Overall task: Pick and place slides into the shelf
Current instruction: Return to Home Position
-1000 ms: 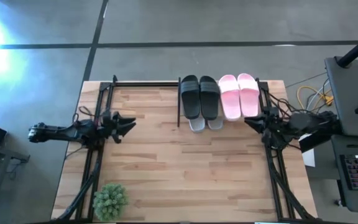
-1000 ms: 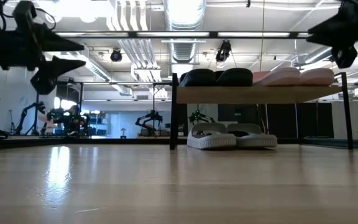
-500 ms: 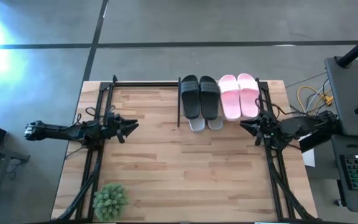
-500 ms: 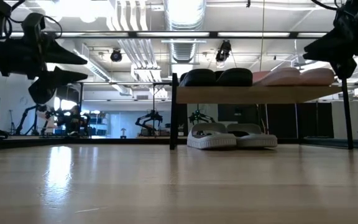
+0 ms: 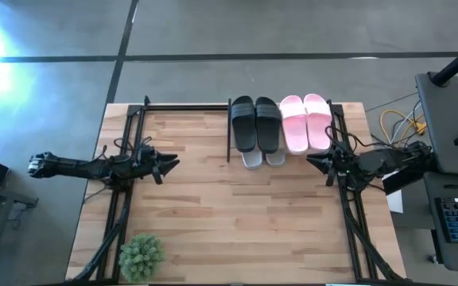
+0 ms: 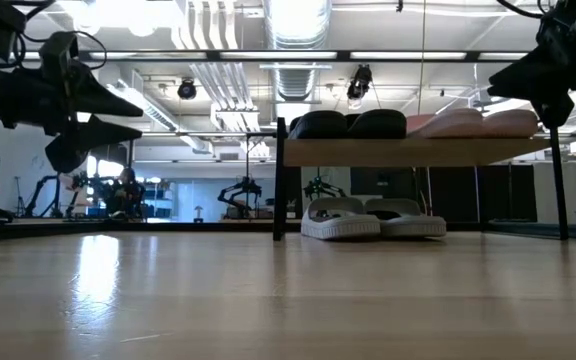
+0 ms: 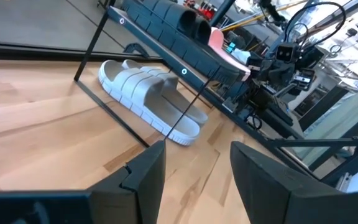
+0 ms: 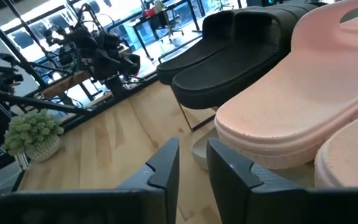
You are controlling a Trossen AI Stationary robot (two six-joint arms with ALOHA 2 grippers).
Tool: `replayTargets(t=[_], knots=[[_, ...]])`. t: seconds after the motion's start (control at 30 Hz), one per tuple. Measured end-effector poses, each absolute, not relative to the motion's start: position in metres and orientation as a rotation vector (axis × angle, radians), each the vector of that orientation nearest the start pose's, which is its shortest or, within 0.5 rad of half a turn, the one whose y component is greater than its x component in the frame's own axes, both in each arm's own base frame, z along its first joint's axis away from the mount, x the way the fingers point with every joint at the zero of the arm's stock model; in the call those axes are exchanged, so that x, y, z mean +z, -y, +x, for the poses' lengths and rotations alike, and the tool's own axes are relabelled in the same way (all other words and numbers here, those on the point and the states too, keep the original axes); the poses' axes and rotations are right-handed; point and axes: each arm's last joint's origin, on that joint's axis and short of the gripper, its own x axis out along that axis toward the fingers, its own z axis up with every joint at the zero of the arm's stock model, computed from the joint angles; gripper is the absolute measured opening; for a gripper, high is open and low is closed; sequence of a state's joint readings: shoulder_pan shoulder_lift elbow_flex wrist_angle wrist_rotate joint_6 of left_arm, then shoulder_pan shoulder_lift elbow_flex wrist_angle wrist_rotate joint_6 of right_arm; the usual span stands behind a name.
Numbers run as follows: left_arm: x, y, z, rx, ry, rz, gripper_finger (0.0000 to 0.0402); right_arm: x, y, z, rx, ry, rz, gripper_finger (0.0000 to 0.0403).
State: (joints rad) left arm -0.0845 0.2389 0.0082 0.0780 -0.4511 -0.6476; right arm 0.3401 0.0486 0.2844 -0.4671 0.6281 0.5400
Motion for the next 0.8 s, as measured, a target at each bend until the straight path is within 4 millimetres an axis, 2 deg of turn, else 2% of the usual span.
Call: replayTargets(t=[0.27, 0.8], knots=[[0.1521, -0.0033, 0.1102, 0.406, -0.045, -0.592, 0.0166, 0.211, -0.0071, 0.071, -0.332, -0.123, 0.425, 0.0082], [0.1494, -0.0032, 0.1114, 0.415, -0.07, -0.584, 0.0166, 0.2113, -0.0071, 0.0709, -0.332, -0.122, 0.426, 0.0073]])
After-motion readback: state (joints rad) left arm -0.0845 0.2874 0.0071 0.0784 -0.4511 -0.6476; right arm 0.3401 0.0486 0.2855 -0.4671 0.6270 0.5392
